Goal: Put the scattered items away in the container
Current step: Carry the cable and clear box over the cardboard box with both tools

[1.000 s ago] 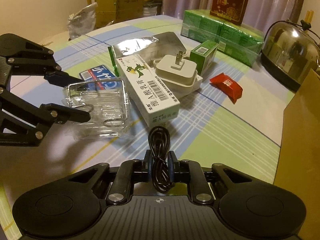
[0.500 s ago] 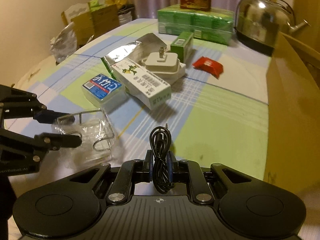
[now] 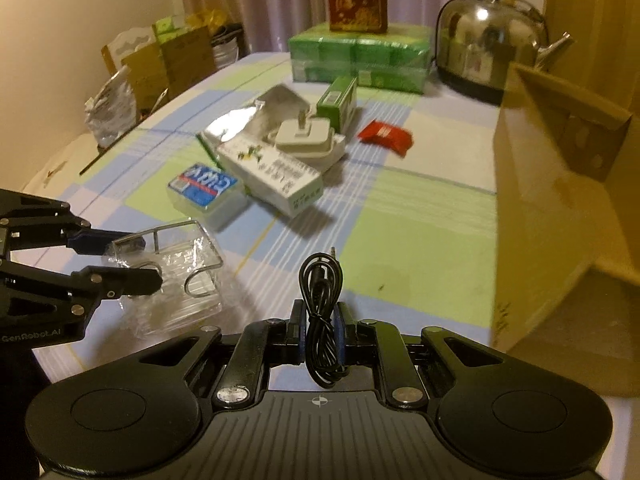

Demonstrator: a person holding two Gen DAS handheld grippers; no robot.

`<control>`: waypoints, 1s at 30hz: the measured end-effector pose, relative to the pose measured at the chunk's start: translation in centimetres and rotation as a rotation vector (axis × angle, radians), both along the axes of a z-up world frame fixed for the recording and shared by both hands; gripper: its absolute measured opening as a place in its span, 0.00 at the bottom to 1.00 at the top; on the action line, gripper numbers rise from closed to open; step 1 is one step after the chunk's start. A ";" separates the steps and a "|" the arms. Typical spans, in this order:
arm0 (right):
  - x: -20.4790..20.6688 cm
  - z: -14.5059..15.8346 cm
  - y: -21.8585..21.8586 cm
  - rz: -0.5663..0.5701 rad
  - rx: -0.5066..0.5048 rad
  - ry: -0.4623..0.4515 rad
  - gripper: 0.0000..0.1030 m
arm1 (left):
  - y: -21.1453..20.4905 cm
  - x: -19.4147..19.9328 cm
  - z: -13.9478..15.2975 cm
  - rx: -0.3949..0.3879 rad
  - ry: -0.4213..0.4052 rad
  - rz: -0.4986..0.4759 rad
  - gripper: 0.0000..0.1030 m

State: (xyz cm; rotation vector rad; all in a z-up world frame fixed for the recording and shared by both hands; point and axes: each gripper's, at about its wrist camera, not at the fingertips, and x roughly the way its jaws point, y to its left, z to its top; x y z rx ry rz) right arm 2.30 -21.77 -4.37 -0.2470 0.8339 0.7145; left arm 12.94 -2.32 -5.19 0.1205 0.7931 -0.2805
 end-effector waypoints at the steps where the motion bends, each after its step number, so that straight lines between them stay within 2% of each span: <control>1: -0.1 0.6 -0.2 -0.006 0.002 -0.011 0.10 | 0.0 -0.1 0.4 -0.001 -0.006 0.002 0.25; 13: -0.7 7.2 -2.7 -0.057 -0.010 -0.167 0.10 | -1.2 -0.6 5.5 -0.051 -0.075 0.001 0.25; 23: -0.5 10.4 -6.1 -0.116 -0.017 -0.257 0.10 | -3.8 -0.6 8.0 -0.082 -0.097 -0.031 0.25; 30: 0.8 11.7 -8.8 -0.160 -0.006 -0.287 0.10 | -6.0 0.4 9.5 -0.084 -0.117 -0.065 0.25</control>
